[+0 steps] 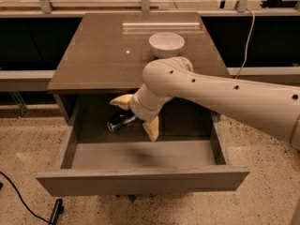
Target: Place redbull can into top drawer
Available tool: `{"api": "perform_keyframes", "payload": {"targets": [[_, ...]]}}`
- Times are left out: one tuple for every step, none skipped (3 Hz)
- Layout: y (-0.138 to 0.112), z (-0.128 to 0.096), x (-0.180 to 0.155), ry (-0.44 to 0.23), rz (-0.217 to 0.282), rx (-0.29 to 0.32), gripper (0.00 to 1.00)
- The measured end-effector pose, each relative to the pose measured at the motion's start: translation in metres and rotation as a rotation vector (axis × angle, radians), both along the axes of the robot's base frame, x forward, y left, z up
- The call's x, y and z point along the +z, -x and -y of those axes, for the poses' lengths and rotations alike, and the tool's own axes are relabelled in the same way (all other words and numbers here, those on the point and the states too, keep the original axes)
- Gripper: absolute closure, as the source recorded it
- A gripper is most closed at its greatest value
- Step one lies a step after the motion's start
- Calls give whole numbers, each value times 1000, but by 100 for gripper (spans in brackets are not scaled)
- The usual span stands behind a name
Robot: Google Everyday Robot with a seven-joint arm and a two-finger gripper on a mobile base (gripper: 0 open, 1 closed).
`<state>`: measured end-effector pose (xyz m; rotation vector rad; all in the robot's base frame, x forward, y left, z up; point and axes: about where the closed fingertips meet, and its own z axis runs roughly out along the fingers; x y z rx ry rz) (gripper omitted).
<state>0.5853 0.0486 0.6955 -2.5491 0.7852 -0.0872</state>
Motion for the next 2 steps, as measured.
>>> {"api": "perform_keyframes", "payload": {"targets": [[19,10,15,-34,28,43,0],[75,5,70,-156,63,144,0]]}}
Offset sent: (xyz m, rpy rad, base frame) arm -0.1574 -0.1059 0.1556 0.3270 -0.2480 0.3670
